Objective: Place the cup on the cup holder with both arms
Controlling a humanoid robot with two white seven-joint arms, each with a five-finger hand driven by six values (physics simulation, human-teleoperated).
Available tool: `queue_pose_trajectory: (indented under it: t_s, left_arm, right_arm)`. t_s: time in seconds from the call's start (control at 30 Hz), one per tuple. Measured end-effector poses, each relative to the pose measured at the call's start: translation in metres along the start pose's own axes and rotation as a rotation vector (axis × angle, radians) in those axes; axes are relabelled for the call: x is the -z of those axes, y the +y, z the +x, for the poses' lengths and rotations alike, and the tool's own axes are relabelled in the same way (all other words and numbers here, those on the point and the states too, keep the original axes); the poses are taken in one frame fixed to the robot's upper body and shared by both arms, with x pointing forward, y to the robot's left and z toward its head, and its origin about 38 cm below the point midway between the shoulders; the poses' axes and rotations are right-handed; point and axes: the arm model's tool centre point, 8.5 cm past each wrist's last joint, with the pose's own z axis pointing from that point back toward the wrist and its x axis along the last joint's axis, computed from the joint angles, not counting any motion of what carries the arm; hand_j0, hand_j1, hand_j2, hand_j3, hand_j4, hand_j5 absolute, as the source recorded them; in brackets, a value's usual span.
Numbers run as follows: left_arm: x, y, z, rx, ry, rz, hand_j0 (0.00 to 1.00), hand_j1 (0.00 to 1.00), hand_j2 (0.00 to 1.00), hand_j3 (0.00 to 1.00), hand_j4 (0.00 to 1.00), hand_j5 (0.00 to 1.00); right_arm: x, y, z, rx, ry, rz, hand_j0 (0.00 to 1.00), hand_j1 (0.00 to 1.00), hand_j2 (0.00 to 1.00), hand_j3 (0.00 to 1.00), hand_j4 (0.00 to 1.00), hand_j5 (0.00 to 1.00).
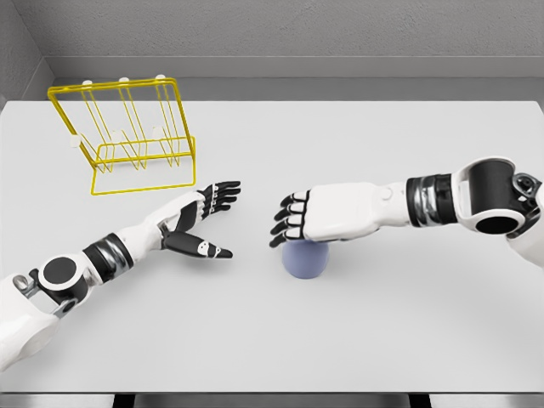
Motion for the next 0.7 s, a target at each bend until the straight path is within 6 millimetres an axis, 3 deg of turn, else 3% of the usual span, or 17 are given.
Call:
queue_pose_trajectory:
  t_s: [0.33,0.5,0.63,0.7]
  left_arm:
    - [-0.002,0.003,0.001,0.005,0.001,0.005,1.0,1.0,1.0,1.0,1.0,1.0]
    - [-0.001,0.004,0.003,0.007,-0.005,0.007,1.0,1.0,1.0,1.0,1.0,1.0]
    - [0.007,-0.003,0.007,-0.001,-0.024,-0.006,1.0,1.0,1.0,1.0,1.0,1.0]
    - [0.013,-0.007,0.01,-0.003,-0.037,-0.014,1.0,1.0,1.0,1.0,1.0,1.0]
  right_arm:
    - [-0.033,-0.026,-0.014,-0.017,0.081,-0.097,1.0,1.0,1.0,1.0,1.0,1.0]
    - [-0.08,-0.029,-0.033,0.037,0.19,-0.175,1.0,1.0,1.0,1.0,1.0,1.0]
    - [-0.122,0.003,-0.04,0.188,0.275,-0.23,1.0,1.0,1.0,1.0,1.0,1.0]
    - [-0.143,0.009,-0.042,0.232,0.31,-0.264,1.0,1.0,1.0,1.0,1.0,1.0]
